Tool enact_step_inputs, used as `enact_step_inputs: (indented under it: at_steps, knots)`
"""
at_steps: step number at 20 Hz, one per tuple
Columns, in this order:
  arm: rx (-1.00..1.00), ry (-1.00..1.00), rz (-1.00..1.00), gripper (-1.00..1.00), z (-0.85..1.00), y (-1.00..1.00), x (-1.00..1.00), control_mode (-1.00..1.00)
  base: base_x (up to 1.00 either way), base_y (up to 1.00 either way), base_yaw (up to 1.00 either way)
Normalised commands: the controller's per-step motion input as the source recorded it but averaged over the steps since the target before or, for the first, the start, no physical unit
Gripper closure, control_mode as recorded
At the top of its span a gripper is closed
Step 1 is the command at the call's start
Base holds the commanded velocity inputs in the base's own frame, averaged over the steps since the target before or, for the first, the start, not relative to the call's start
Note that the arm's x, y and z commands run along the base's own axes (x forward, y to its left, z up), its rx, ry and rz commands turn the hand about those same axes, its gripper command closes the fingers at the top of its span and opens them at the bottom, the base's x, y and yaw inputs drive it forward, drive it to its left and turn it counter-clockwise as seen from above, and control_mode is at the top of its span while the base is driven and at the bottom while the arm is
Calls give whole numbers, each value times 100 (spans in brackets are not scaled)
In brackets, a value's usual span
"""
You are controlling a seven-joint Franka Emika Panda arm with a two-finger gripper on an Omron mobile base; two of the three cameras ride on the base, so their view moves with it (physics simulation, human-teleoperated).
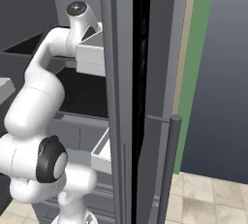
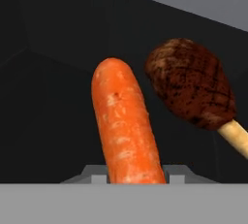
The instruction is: Place one carrot and one steak in each tupperware on the nearby counter, to pack two identical lunches.
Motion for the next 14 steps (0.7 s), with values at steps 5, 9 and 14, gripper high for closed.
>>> enact_step_inputs:
  at_steps: [5,9,14]
  knots:
    - [8,-9,-5,100,7,18,-100,-100,0,0,0]
    - [14,-15,-10,100,12,20,-100,-100,0,0,0]
    - [9,-1,-16,100,-14,35,-100,-100,0,0,0]
